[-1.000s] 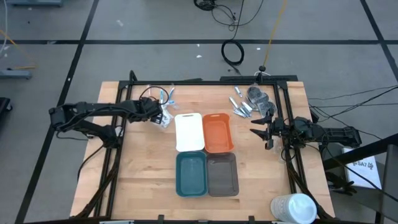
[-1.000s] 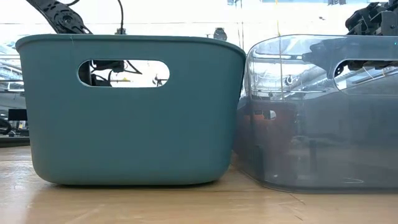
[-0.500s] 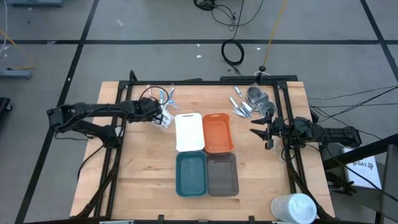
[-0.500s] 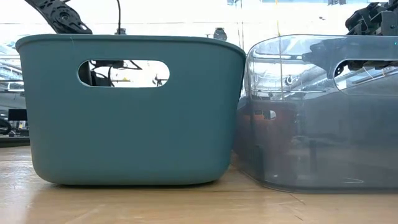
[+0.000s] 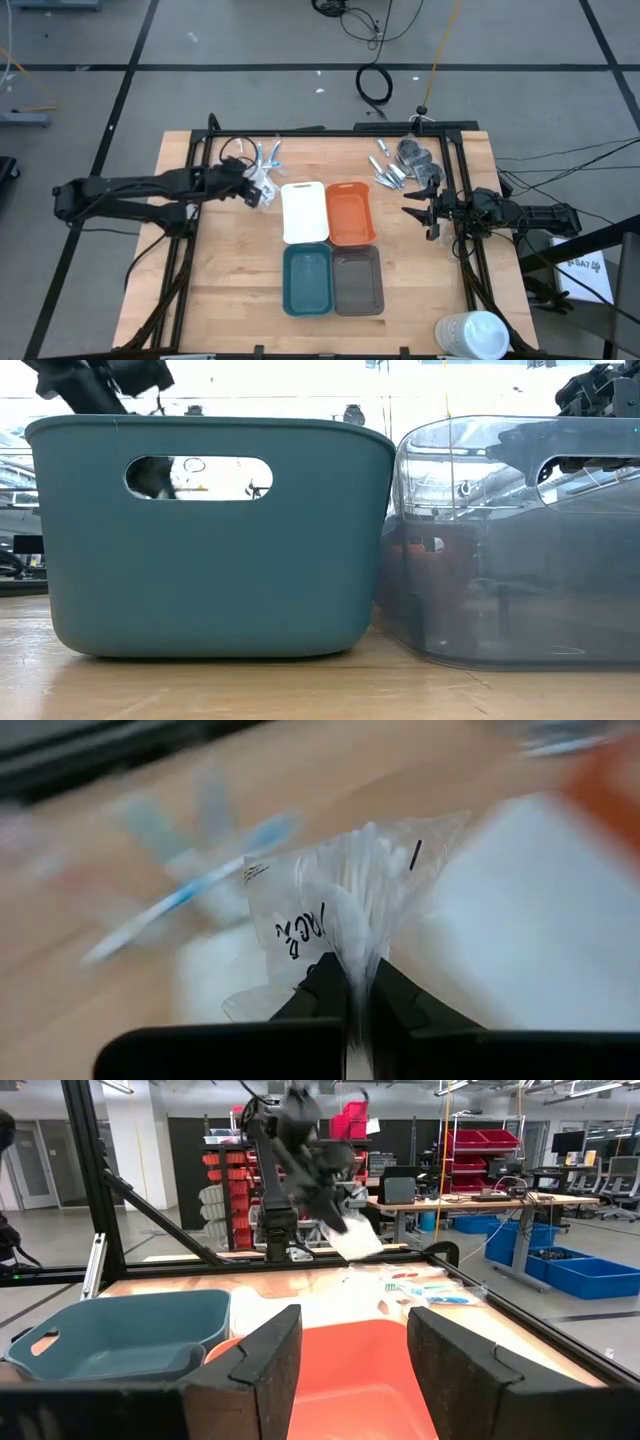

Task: Pick & Place Travel size toiletries
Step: Put the left vanity pack into the blue bin

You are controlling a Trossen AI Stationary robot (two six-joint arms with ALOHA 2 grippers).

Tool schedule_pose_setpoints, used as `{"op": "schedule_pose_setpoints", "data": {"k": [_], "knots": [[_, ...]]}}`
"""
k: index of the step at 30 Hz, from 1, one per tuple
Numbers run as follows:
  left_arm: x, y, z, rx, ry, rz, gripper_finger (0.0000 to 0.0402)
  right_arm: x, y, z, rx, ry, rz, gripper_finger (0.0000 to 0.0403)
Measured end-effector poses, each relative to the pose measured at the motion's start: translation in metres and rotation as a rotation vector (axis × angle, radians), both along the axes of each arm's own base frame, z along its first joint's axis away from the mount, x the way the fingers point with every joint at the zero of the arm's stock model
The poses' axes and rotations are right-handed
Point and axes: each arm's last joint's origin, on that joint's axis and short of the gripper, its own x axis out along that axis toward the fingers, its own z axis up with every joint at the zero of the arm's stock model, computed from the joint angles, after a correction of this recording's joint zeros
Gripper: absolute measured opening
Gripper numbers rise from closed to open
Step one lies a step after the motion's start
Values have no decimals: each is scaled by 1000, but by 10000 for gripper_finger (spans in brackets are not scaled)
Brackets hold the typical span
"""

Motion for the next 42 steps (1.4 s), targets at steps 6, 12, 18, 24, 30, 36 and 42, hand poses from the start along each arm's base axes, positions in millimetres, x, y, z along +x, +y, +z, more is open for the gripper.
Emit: {"op": "schedule_pose_setpoints", "data": {"k": [6, 12, 18, 24, 30, 36, 42], "knots": [[18, -35, 30, 120, -287, -401, 5, 0, 0, 0, 0, 0, 0, 173], [34, -76, 39, 81, -466, -741, 9, 0, 0, 0, 0, 0, 0, 174], [59, -117, 15, 67, -442, -928, 5, 0, 0, 0, 0, 0, 0, 174], [83, -132, -21, -10, -364, -936, 10, 0, 0, 0, 0, 2, 0, 173], [91, -130, -40, -73, -293, -892, 4, 0, 0, 0, 0, 1, 0, 175], [94, -122, -39, -147, -318, -817, 67, 0, 0, 0, 0, 2, 0, 172], [99, -124, -29, -182, -357, -868, 168, 0, 0, 0, 0, 2, 0, 175]]}}
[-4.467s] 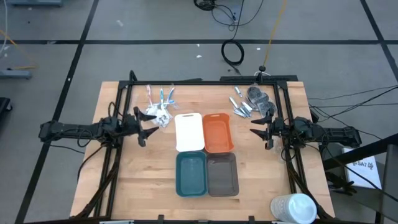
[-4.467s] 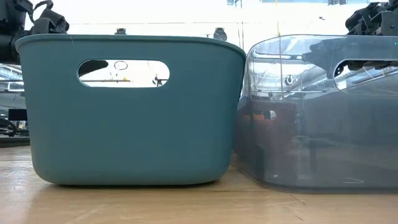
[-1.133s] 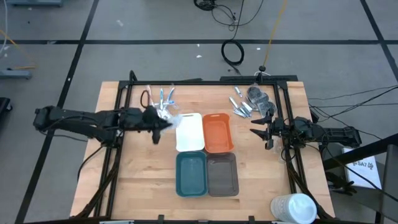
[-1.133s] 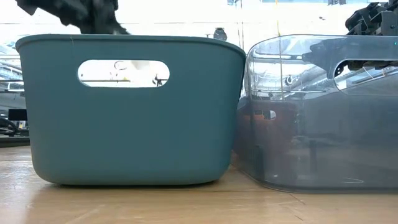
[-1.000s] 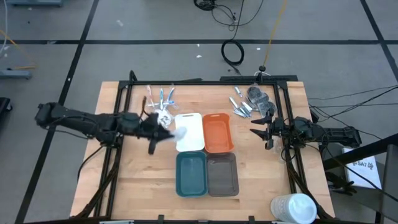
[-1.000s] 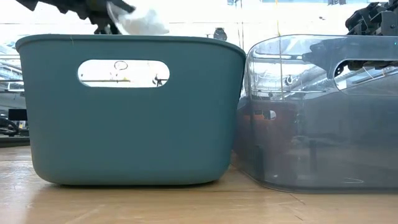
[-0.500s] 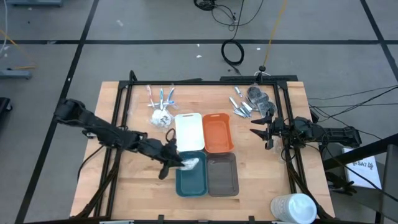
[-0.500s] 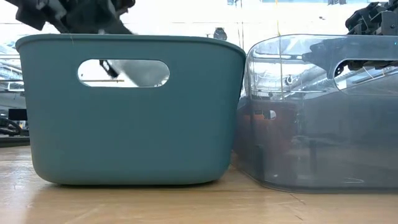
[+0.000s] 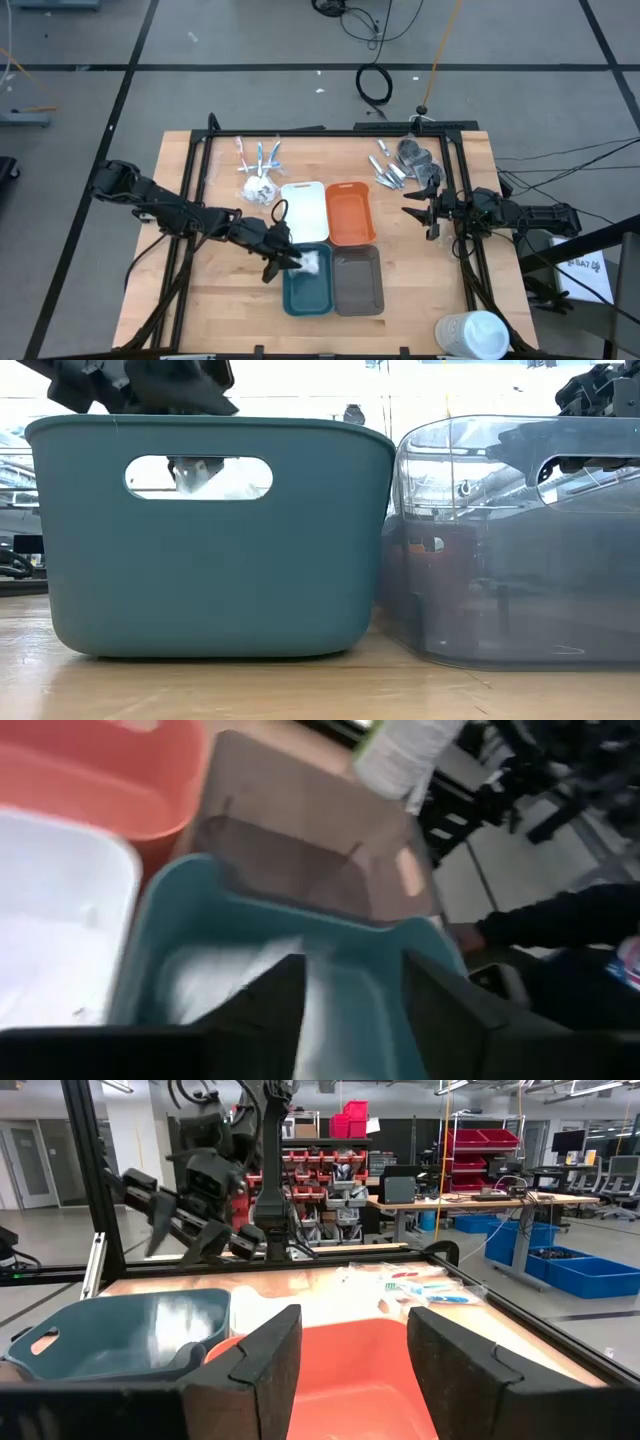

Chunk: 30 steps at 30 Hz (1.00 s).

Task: Pick & Place Travel size toiletries
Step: Put the left vanity pack into the blue bin, then put the right vanity pack into the blue bin

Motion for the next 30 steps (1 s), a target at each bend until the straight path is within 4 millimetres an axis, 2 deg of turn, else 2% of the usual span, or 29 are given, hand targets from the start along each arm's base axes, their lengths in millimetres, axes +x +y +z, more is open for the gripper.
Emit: {"op": "schedule_pose_setpoints", "data": {"k": [5, 8, 11, 18, 20, 23, 27, 30], "knots": [[4, -4, 11, 22, -48, -97, 227, 0, 0, 0, 0, 0, 0, 172], [7, -4, 18, 62, -60, -127, 243, 0, 0, 0, 0, 0, 0, 173], [4, 4, 29, 99, -24, -88, 245, 0, 0, 0, 0, 0, 0, 175], [-14, 36, 63, 196, 91, 179, 229, 0, 0, 0, 0, 0, 0, 172], [-23, 45, 67, 241, 132, 282, 223, 0, 0, 0, 0, 1, 0, 172], [-36, 58, 68, 293, 200, 480, 214, 0, 0, 0, 0, 0, 0, 175], [-52, 75, 57, 348, 373, 721, 201, 0, 0, 0, 0, 0, 0, 175], [-62, 86, 50, 346, 475, 840, 191, 0, 0, 0, 0, 0, 0, 172]]}}
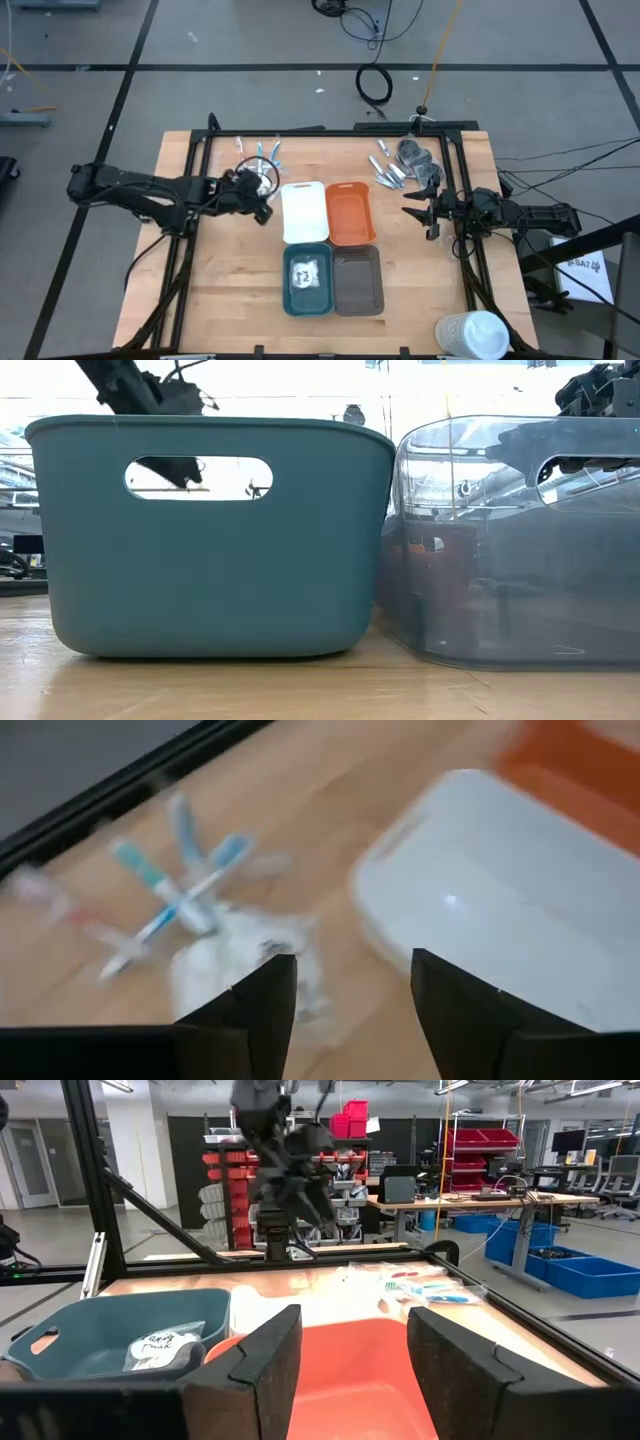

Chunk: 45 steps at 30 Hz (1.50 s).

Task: Pick & Place Travel size toiletries
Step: Put the right vanity pack into the blue bin

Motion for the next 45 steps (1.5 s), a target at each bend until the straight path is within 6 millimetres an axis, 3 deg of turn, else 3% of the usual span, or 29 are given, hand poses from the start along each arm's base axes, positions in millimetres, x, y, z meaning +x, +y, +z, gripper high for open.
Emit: {"op": "schedule_pose_setpoints", "data": {"k": [5, 13, 19, 45], "knots": [[-7, 16, -17, -106, 41, 141, 193, 0, 0, 0, 0, 0, 0, 173], [-23, 45, -53, -217, 100, 253, 252, 0, 0, 0, 0, 0, 0, 172], [-28, 59, -75, -249, 44, 236, 281, 0, 0, 0, 0, 0, 0, 174], [-31, 68, -91, -286, 0, 210, 285, 0, 0, 0, 0, 0, 0, 174]]}}
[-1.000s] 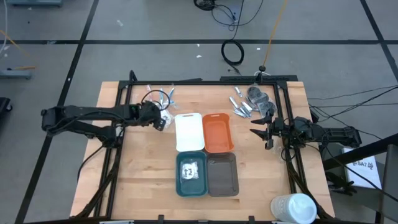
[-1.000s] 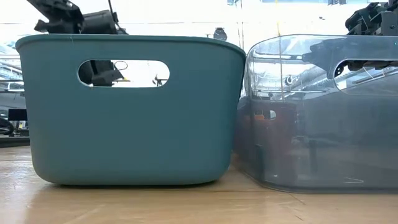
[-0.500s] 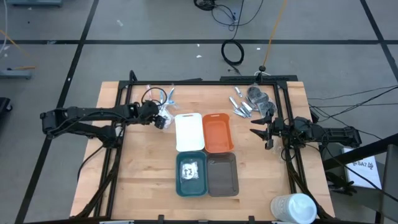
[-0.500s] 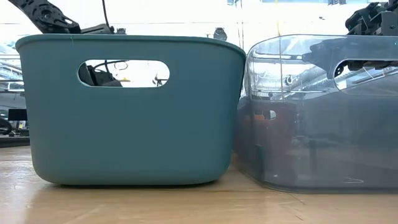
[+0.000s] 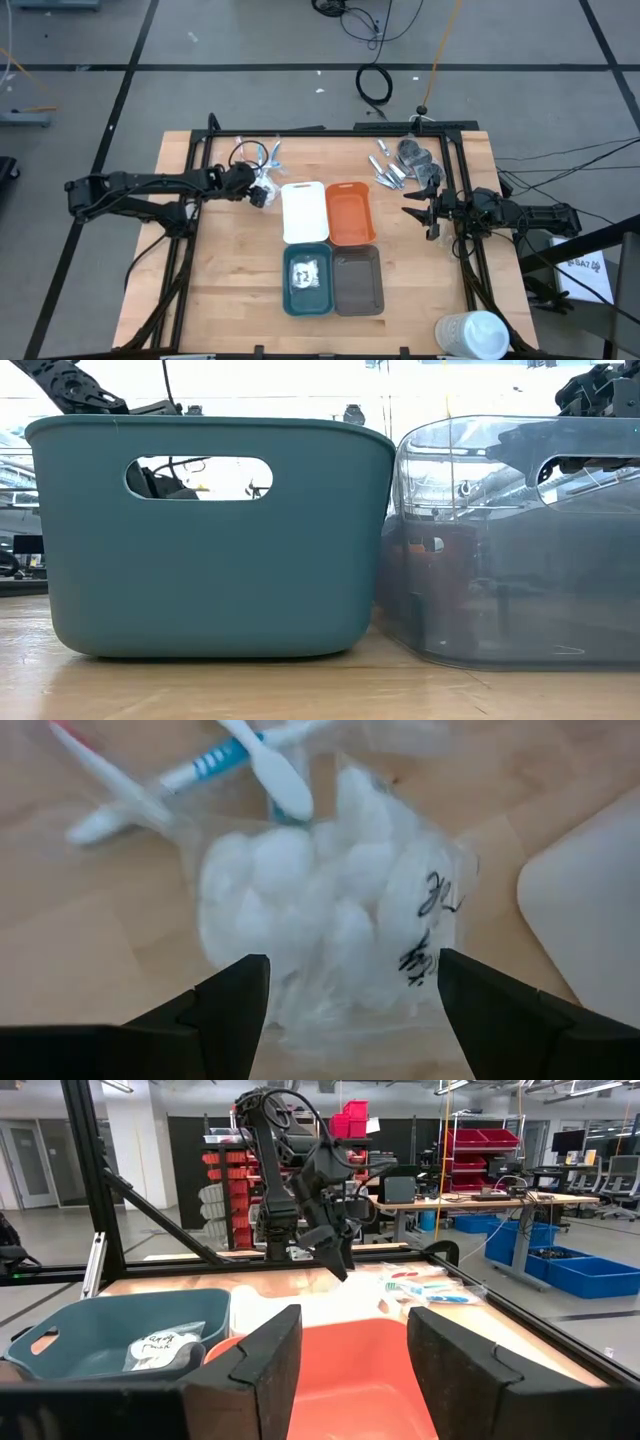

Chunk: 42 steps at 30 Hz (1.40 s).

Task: Pick & Place Travel size toiletries
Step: Put the right vanity pack into the blue bin

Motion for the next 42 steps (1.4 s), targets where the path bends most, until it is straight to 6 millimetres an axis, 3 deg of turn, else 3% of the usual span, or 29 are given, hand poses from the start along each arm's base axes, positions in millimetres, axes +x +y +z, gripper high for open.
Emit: {"op": "schedule_pose_setpoints", "data": {"k": [9, 19, 23, 33, 38, 42], "knots": [[5, 1, -19, -49, 100, -26, 285, 0, 0, 0, 0, 0, 0, 172], [4, 1, -17, -31, 102, -63, 275, 0, 0, 0, 0, 0, 0, 174], [5, 1, -16, -14, 110, -98, 231, 0, 0, 0, 0, 0, 0, 172], [6, 1, -16, -11, 105, -100, 80, 0, 0, 0, 0, 0, 0, 173], [3, 0, -7, -17, 46, -111, 16, 0, 0, 0, 0, 0, 0, 173], [-1, -3, 7, -15, -42, -123, 11, 0, 0, 0, 0, 0, 0, 175]]}}
